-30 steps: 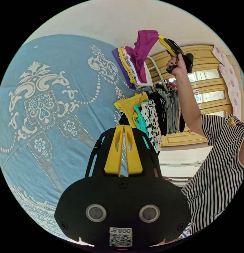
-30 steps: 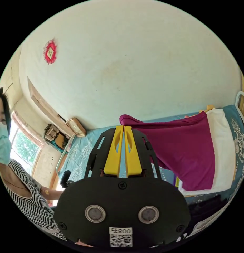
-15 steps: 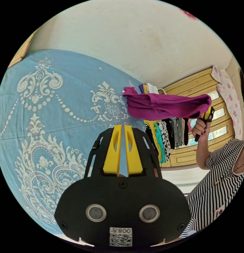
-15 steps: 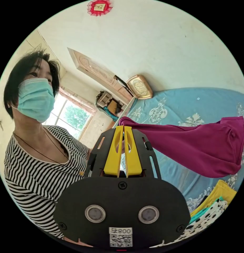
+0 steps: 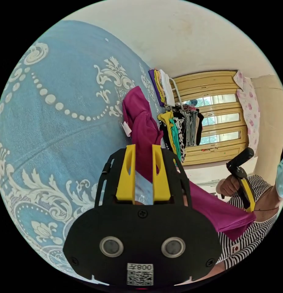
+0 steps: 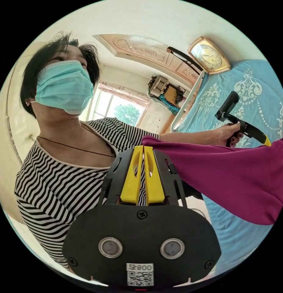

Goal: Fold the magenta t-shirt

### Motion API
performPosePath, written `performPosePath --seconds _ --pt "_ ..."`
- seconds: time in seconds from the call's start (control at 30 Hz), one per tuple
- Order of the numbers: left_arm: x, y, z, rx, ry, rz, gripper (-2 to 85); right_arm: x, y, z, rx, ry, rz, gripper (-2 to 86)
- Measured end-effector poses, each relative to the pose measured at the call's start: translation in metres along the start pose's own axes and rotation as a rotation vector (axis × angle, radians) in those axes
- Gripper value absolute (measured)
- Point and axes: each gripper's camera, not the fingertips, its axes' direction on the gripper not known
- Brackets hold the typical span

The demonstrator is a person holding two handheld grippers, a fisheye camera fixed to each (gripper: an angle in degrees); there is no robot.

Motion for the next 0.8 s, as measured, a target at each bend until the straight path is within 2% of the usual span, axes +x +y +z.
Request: performPosePath --seconds 0.13,0.3,0.53,0.8 --pt "0.001 0.052 -0.004 -0.047 0.050 -0.019 4.0 -0.003 0.040 0.036 0.001 -0.008 0.003 0.2" --pt "0.031 0.127 -0.032 0.057 0.154 -0.009 2.1 -0.039 0.103 0.092 0.016 0.080 -0.032 0.2" --pt "0.125 0.281 -0.127 0.308 0.173 0.012 1.5 -0.130 0.189 0.130 0.111 0.295 -0.040 0.2" --pt "0.242 0.483 -0.226 0.653 0.165 0.157 1.3 -0.242 0.302 0.163 0.318 0.486 -0.193 0.2"
